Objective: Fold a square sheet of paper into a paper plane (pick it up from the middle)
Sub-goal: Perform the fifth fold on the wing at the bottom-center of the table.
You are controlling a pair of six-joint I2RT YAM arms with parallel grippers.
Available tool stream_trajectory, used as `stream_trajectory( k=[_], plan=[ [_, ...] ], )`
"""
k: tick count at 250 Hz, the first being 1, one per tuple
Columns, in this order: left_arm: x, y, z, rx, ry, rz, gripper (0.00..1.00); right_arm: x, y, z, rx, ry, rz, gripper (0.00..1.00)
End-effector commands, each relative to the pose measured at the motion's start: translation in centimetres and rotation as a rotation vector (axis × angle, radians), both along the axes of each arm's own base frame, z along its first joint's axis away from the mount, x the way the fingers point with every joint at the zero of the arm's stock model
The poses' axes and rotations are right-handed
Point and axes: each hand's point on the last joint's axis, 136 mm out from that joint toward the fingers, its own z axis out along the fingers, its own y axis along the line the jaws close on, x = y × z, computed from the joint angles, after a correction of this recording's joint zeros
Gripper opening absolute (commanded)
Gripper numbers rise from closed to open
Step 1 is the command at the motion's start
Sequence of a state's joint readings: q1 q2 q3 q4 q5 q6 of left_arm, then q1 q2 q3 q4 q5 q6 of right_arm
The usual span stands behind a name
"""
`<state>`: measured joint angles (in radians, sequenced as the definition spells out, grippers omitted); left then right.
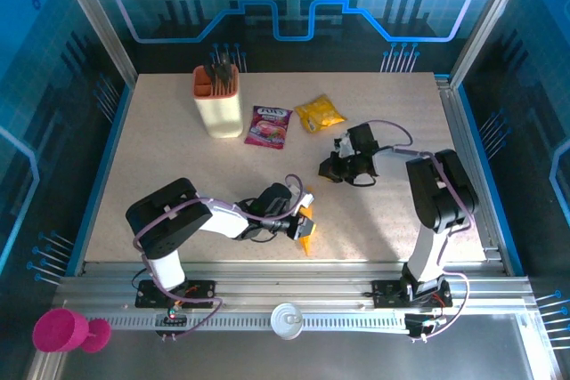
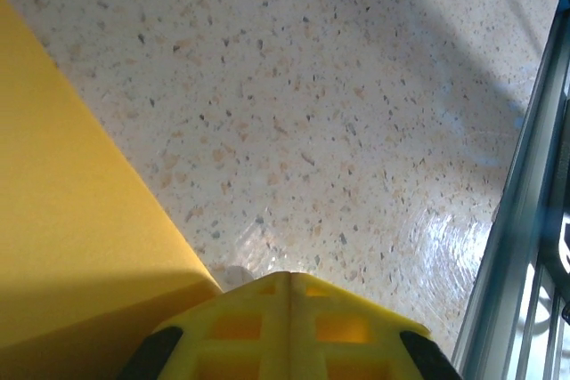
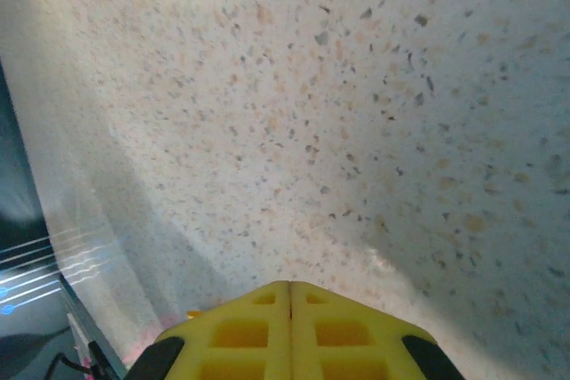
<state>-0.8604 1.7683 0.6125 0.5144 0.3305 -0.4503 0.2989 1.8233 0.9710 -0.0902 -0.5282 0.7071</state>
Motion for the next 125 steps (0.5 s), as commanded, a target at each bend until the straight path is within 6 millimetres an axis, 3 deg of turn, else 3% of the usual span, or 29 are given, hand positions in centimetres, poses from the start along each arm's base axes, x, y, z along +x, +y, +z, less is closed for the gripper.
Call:
stream_trajectory(
  k=[1,24,37,63,90,125],
  plan=[
    [-2.2,2.0,-1.0,0.101,0.138,0.025,0.10,-1.1,0.0,3.8,0.014,-0.072,0.048,0.07],
    [0.5,1.2,4.2,0.006,0.055,0.110,0.32,-3.0,-0.6,4.0,-0.003,-0.087,0.047,0.08],
    [1.9,1.7,6.4,-0.029,0.023,0.176,0.42,-4.9,-1.1,3.1,-0.016,-0.066,0.048,0.08],
    [4.3,3.8,9.1,-0.031,-0.007,0.316,0.50,-7.9,-1.1,2.0,-0.021,-0.050,0.052,0.08],
    [5.6,6.2,9.6,0.030,0.003,0.405,0.55,-10.5,-0.4,1.0,-0.036,-0.048,0.079,0.07],
    [6.5,9.4,7.5,0.159,0.056,0.508,0.56,-12.3,0.7,0.2,-0.043,-0.057,0.103,0.06]
  ],
)
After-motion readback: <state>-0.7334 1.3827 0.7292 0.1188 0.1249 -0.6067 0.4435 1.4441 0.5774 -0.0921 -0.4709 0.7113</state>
